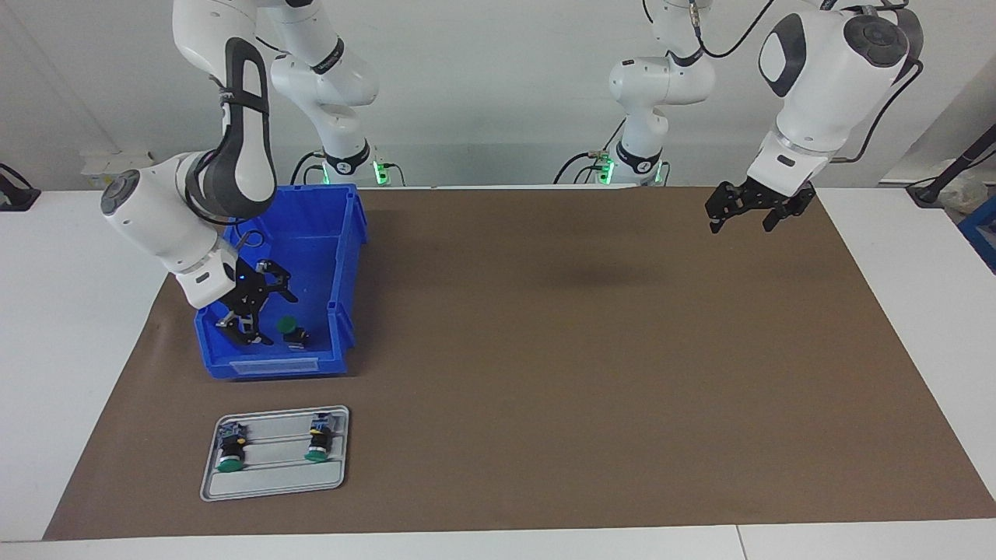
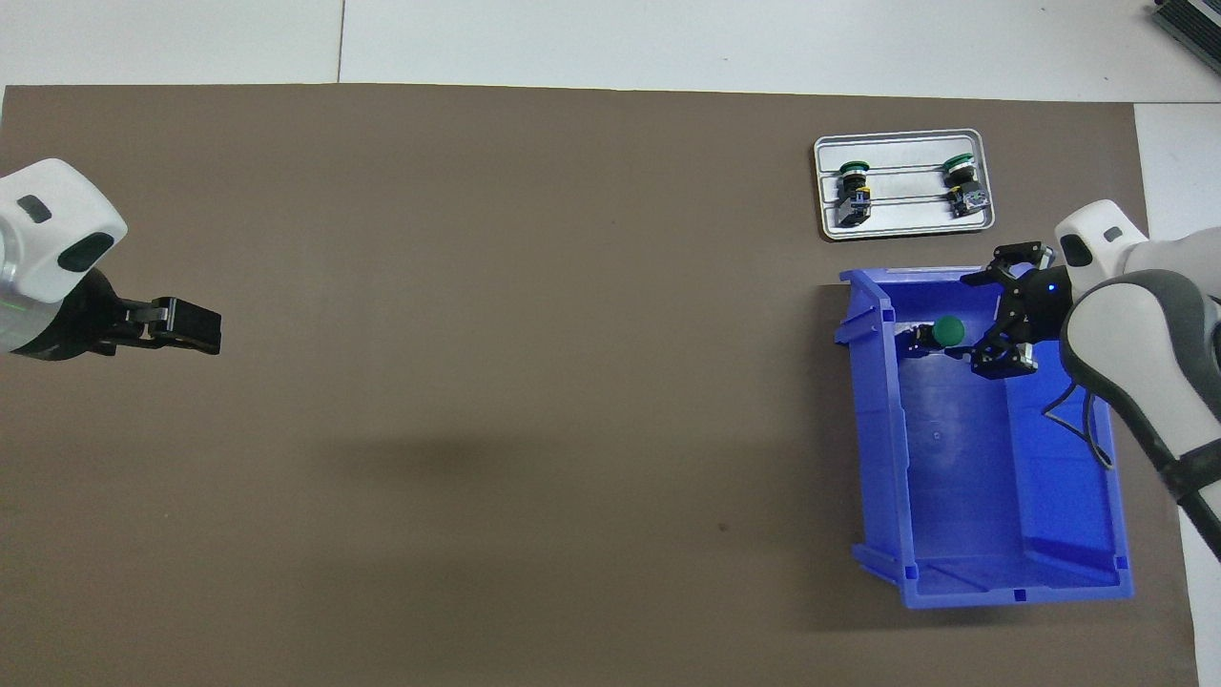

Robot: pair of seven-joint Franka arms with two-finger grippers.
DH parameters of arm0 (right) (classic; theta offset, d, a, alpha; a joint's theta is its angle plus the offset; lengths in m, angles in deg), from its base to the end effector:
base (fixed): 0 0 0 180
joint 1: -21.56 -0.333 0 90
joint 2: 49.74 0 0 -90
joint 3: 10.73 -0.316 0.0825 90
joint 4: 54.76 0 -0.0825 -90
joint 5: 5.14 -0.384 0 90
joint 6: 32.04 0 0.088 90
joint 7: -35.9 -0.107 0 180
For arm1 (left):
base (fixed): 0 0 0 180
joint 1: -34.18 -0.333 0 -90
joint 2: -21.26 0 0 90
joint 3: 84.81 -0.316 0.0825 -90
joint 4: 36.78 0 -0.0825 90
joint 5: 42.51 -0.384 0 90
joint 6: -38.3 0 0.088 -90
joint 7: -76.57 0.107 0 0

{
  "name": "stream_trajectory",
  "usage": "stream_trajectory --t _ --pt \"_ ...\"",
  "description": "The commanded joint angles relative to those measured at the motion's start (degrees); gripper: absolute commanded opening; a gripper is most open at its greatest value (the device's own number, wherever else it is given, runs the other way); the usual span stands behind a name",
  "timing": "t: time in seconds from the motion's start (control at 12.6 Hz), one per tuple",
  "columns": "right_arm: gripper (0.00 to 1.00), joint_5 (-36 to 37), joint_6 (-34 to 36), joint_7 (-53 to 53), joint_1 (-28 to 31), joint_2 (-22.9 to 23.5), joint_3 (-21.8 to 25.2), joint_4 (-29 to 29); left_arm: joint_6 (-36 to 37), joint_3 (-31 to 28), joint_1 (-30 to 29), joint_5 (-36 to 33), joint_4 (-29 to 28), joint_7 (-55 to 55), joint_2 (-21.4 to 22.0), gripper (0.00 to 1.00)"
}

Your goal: Place and press button with both arms

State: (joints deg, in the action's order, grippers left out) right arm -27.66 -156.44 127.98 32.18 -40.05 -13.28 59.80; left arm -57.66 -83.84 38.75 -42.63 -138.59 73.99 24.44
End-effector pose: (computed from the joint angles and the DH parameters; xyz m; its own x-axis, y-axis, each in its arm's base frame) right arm 0.5844 -0.0687 0.3785 0.3091 0.8939 0.3246 0.9474 -0.3193 -0.0227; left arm 0.5373 -0.0521 0.5660 0.9976 -0.0517 -0.0464 -0.0520 -0.9986 -0.0051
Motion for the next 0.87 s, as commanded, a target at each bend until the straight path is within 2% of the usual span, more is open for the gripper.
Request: stream_trajectory --t 0.0,0.32,0.56,0.79 --pt "0.99 -1.0 0.9 -6.8 0.0 -3.5 0.0 0.0 -0.4 0.5 -0.6 -0.9 -1.3 -0.4 1.4 1.00" --pt "1.00 6.1 3.4 -29.2 -1.9 -9.0 -0.3 0.0 -0.4 0.5 -0.6 -0.9 -1.3 -0.4 1.4 1.00" --pt "1.00 11.0 4.9 -46.9 -3.9 -10.9 -0.6 -0.3 -0.4 0.5 -0.6 -0.9 -1.4 -0.4 1.4 1.00" --pt "1.00 17.2 6.4 -64.9 -7.3 -11.5 -0.7 -3.1 -0.4 0.5 -0.6 -0.9 -1.3 -0.4 1.4 1.00"
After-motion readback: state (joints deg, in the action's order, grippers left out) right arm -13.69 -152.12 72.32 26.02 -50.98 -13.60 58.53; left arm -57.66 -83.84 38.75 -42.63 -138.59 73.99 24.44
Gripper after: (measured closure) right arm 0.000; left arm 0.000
